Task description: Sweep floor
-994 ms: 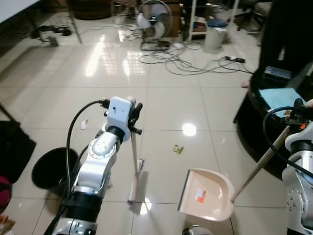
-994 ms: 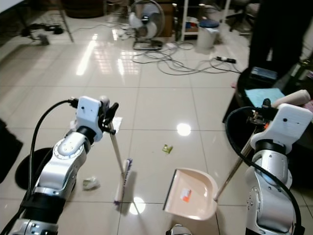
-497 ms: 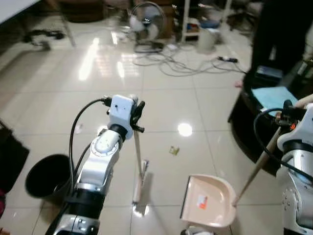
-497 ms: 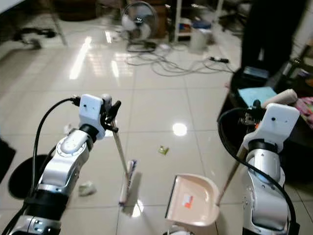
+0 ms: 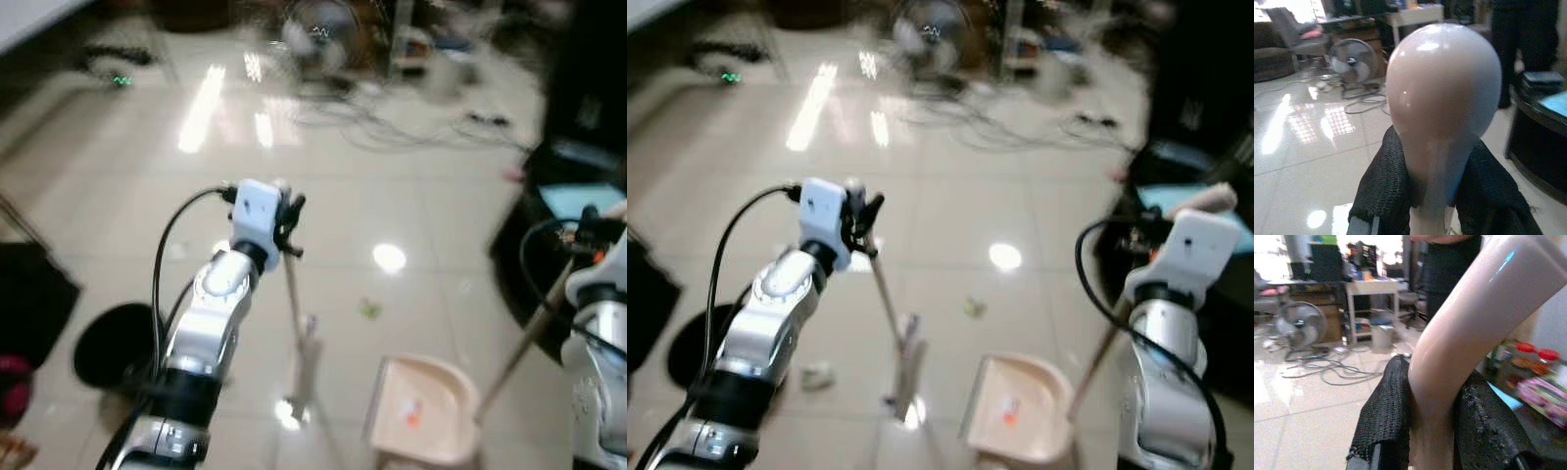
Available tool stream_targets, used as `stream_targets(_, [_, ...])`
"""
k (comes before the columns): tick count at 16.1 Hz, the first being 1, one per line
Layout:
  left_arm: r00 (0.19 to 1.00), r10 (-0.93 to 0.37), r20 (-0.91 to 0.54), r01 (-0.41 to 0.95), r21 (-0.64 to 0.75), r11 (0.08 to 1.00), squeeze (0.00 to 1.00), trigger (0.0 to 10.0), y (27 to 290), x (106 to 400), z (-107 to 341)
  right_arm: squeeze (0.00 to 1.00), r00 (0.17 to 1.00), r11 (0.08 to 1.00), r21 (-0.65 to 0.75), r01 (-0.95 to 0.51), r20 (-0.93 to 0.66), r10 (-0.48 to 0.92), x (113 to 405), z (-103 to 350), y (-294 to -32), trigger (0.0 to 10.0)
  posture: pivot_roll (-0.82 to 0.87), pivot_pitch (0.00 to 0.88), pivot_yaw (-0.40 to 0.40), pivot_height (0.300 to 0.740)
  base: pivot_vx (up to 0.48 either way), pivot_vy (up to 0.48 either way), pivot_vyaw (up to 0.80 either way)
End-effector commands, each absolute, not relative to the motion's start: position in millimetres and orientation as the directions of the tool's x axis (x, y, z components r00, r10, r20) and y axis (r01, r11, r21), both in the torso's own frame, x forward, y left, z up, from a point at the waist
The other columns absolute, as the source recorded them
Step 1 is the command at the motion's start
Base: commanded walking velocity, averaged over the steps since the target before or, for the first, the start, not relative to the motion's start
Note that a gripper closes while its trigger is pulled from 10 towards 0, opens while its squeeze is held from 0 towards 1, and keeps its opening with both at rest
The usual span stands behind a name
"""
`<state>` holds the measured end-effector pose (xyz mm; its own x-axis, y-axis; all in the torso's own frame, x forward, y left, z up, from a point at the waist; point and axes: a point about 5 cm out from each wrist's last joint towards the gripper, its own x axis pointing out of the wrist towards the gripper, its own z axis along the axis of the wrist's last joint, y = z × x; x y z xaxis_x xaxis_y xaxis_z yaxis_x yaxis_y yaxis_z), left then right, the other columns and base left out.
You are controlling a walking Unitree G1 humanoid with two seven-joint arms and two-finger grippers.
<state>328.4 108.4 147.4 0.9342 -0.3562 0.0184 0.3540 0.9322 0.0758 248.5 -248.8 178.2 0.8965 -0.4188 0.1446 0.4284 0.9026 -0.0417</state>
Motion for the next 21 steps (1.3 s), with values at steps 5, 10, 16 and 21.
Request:
stream_targets(5, [0.94,-0.338,0.054,0.33,0.118,0.937,0.0,10.0,117.0,334.6,156.9,0.0,0.898,0.909,-0.003,0.417,0.156,-0.411,248.1,180.8,-243.1,10.0,-0.19,0.08,0.058,0.74,0.335,0.0,-0.48])
stream_targets(10, [0.94,-0.337,0.047,0.33,0.112,0.937,0.0,10.0,118.5,334.4,154.9,0.0,0.895,0.906,0.004,0.423,0.154,-0.418,245.8,179.4,-243.0,10.0,-0.19,0.082,0.064,0.74,0.333,0.0,0.0])
stream_targets(16, [0.935,-0.351,0.051,0.344,0.11,0.932,0.0,10.0,114.9,336.4,155.9,0.0,0.898,0.911,0.007,0.412,0.166,-0.407,248.1,181.2,-242.5,10.0,-0.2,0.061,0.072,0.74,0.335,0.0,-0.4])
stream_targets(21, [0.945,-0.322,0.055,0.315,0.108,0.943,0.0,10.0,121.1,335.8,154.8,0.0,0.935,0.948,0.019,0.317,0.159,-0.315,252.0,180.1,-231.9,10.0,-0.18,0.045,0.052,0.74,0.333,0.0,0.0])
